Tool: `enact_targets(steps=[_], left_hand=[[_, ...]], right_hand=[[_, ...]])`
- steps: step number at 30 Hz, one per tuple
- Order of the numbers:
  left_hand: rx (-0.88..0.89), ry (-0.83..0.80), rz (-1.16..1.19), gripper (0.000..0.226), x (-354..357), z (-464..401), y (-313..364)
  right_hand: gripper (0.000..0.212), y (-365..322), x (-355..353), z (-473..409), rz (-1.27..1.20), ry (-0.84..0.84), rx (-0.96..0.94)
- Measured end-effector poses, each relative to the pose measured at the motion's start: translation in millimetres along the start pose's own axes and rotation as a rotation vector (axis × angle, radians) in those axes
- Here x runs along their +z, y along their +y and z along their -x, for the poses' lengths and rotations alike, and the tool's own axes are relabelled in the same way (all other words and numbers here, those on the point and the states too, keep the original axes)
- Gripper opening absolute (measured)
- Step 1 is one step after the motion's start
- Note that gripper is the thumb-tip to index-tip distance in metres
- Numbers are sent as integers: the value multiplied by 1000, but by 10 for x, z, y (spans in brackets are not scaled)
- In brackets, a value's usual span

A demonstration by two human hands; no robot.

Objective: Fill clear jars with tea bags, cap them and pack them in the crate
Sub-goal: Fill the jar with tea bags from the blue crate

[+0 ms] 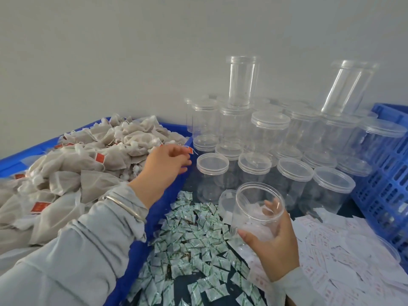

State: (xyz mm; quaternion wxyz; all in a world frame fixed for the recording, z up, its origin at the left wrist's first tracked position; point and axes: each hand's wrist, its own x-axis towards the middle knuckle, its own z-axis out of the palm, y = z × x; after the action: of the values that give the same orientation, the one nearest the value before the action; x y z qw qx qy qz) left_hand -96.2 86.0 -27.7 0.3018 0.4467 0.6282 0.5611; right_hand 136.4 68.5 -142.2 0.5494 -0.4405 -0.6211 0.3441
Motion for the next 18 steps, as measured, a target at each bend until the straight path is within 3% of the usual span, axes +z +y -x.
enact_targets(steps=[3,5,7,10,13,18], left_hand=[[260,246,-475,25,-243,-182,-71],[278,229,-646,34,-337,-295,-208],[275,108,-805,41,-380,-368,-361],[263,-14,-871,49,-406,-416,-518],[232,47,-868,59,-419,-447,-582],[278,63,-938,21,-407,-440,-570]], right_hand=[[86,-108,97,56,-60,-26,-26],[92,-174,189,87,-103,-56,-52],[92,-236,299,117,-118,-88,-74],[91,-278,473,188,-156,-144,-61],[96,-258,607,272,-174,-170,-36],[99,-165,623,347,-106,-203,-25]])
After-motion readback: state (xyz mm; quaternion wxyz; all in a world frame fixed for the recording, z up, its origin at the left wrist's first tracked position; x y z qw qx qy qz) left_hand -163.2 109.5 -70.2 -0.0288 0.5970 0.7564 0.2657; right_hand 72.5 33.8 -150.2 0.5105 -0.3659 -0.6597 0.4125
